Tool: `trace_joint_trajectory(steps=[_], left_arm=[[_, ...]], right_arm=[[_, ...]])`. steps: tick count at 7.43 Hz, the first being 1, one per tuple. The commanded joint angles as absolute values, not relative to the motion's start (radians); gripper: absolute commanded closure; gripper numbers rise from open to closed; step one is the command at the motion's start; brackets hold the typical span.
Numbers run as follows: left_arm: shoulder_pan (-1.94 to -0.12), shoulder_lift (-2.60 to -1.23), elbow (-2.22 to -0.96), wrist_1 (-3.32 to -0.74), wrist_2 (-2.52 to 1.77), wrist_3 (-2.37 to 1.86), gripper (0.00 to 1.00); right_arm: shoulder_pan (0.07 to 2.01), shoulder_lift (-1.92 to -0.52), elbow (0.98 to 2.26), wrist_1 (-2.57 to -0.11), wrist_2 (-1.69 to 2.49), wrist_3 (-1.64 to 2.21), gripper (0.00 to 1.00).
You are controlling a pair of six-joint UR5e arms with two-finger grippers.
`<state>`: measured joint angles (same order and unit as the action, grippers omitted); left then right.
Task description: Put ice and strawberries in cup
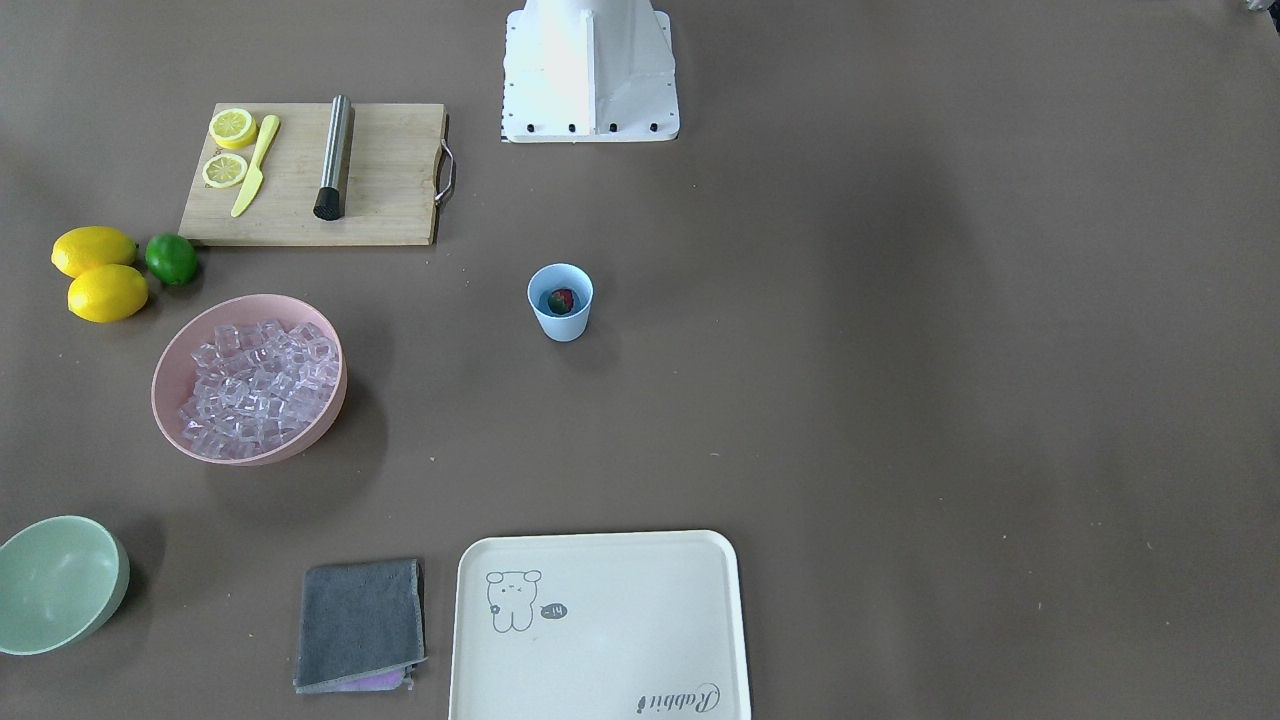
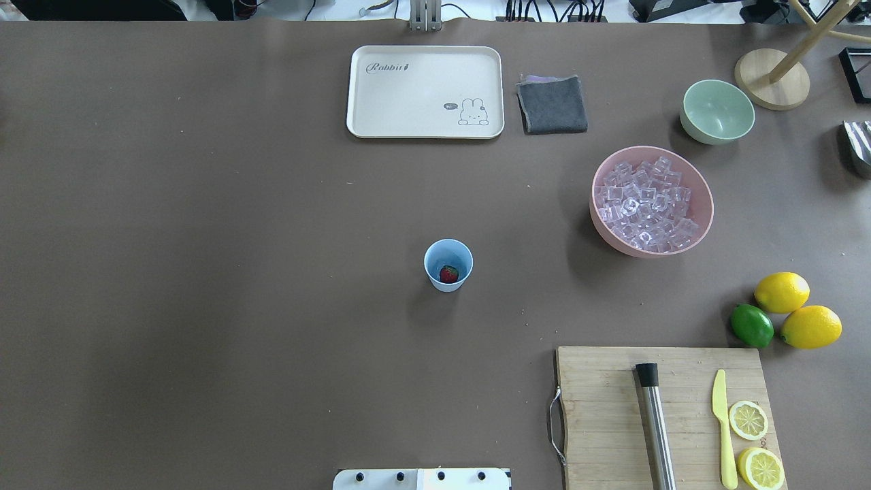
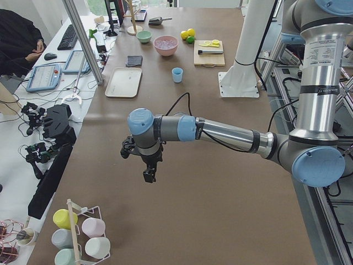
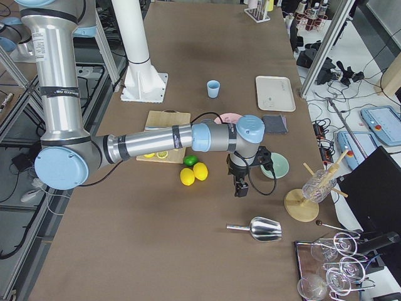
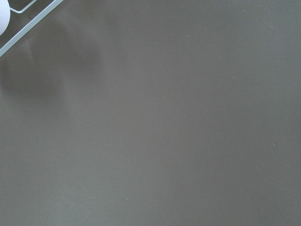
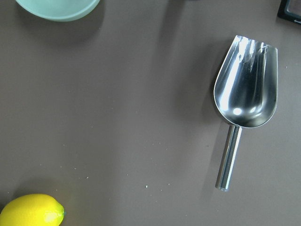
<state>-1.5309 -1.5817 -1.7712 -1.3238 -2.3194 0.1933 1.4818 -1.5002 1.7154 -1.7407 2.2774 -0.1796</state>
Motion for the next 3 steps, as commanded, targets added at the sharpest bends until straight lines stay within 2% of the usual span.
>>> trace_joint_trajectory(steps=[1,3], left_arm=[[-1.531,-1.582,-1.770,-1.324,-2.319,0.193,0.02],[-1.531,-1.582,-1.770,-1.324,-2.319,0.193,0.02]], right_arm=[[1.482,-1.500,1.715,-1.741,2.278,-0.179,0.00],[1.482,-1.505,1.717,-1.741,2.278,-0.179,0.00]])
